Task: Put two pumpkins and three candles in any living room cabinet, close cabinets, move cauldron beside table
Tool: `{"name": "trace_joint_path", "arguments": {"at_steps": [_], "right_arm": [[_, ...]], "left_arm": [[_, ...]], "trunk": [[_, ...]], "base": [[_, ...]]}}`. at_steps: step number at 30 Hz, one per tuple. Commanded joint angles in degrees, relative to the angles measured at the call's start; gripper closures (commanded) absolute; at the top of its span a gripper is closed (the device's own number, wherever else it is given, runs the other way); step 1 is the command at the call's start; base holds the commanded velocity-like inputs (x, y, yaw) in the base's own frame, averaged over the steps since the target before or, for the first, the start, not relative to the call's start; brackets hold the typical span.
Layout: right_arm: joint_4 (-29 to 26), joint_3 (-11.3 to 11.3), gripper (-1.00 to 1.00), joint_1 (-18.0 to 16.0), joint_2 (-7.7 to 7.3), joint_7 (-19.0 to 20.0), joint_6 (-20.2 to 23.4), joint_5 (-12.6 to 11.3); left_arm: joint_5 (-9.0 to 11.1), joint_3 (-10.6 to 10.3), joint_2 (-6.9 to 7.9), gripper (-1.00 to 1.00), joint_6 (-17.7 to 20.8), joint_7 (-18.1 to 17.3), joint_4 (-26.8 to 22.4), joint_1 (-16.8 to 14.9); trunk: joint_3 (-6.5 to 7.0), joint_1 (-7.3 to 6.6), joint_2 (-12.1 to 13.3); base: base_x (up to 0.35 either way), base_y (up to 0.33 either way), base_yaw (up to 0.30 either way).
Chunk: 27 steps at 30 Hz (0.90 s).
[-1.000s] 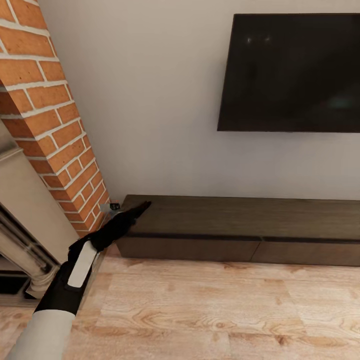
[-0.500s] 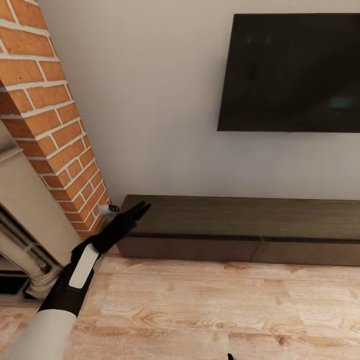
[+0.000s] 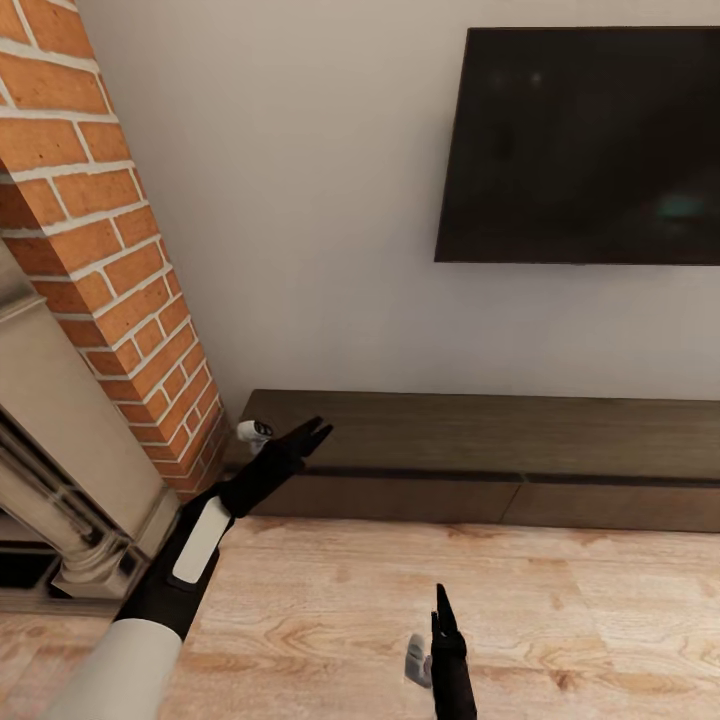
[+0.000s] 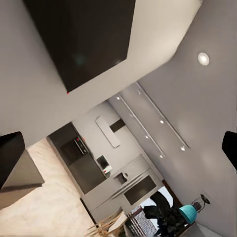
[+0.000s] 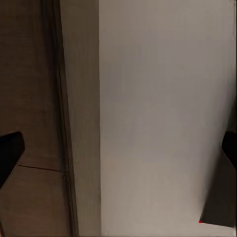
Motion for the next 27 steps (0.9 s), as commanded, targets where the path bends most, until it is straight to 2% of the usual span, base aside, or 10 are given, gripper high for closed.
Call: {"name": "trace_joint_path", "arguments": {"at_steps": [1,5,6,7,8,9,15,21,24,27], "right_arm": [[1.6,-0.1,-1.0,-2.2,-0.03,0.5,0.1,-0.2],[6.2,-0.2,-1.0,-8.4,-0.06,1.7,0.2,-0.9],[6.9,-0.3,-1.0,-12.6,-0.07,2.4,-0.2,-3.2],[7.1,-0.2,-1.0,-13.3,-0.07,2.7,-0.7,-3.5],[7.2,-0.1,-1.0,-13.8,-0.07,3.0,-2.6,-3.9],[7.5,-0.1,-1.0,-14.4,-0.1,3.6,-9.1,-4.3],[7.6,-0.1,-1.0,-14.4,-0.32,3.7,-10.3,-4.2],[7.2,-0.3,-1.0,-14.9,-0.08,3.5,-9.9,-4.6],[7.4,-0.4,-1.0,-15.0,0.09,3.5,-9.9,-4.7],[7.2,-0.4,-1.0,-15.1,0.13,3.2,-9.9,-4.7]], "left_arm": [[0.0,0.0,-0.15,-1.0,0.1,0.0,0.1,0.0],[-0.1,-0.7,-0.32,-1.0,1.6,-0.1,0.0,-0.1],[-0.1,-1.6,-0.41,-1.0,4.0,0.0,-0.2,-0.3],[-0.1,-1.7,-0.41,-1.0,4.1,0.0,-0.2,-0.3],[-0.2,-1.8,-0.42,-1.0,4.2,0.1,0.0,-0.4],[-0.2,-1.7,-0.29,-1.0,4.4,0.1,0.3,-0.4],[-0.3,-1.6,0.2,-1.0,4.4,0.1,0.3,-0.5],[-0.1,-1.7,-0.28,-1.0,4.4,0.2,0.8,-0.6],[0.3,-1.4,-0.4,-1.0,4.0,2.0,2.3,-0.5],[0.4,0.0,-0.55,-1.0,3.5,3.5,4.3,-0.4]], "trunk": [[-0.01,0.0,0.0],[-0.01,0.0,0.0],[-0.01,0.0,0.0],[-0.01,0.0,0.0],[-0.01,0.0,0.0],[-0.01,0.0,0.0],[-0.01,0.0,0.0],[-0.01,0.0,0.0],[-0.01,0.0,0.0],[-0.01,0.0,0.0]], "base": [[0.0,0.0,0.0],[0.0,0.0,0.0],[0.0,0.0,0.0],[0.0,0.0,0.0],[0.0,0.0,0.0],[0.0,0.0,0.0],[0.0,0.0,0.0],[0.0,0.0,0.0],[0.0,0.0,0.0],[0.0,0.0,0.0]]}}
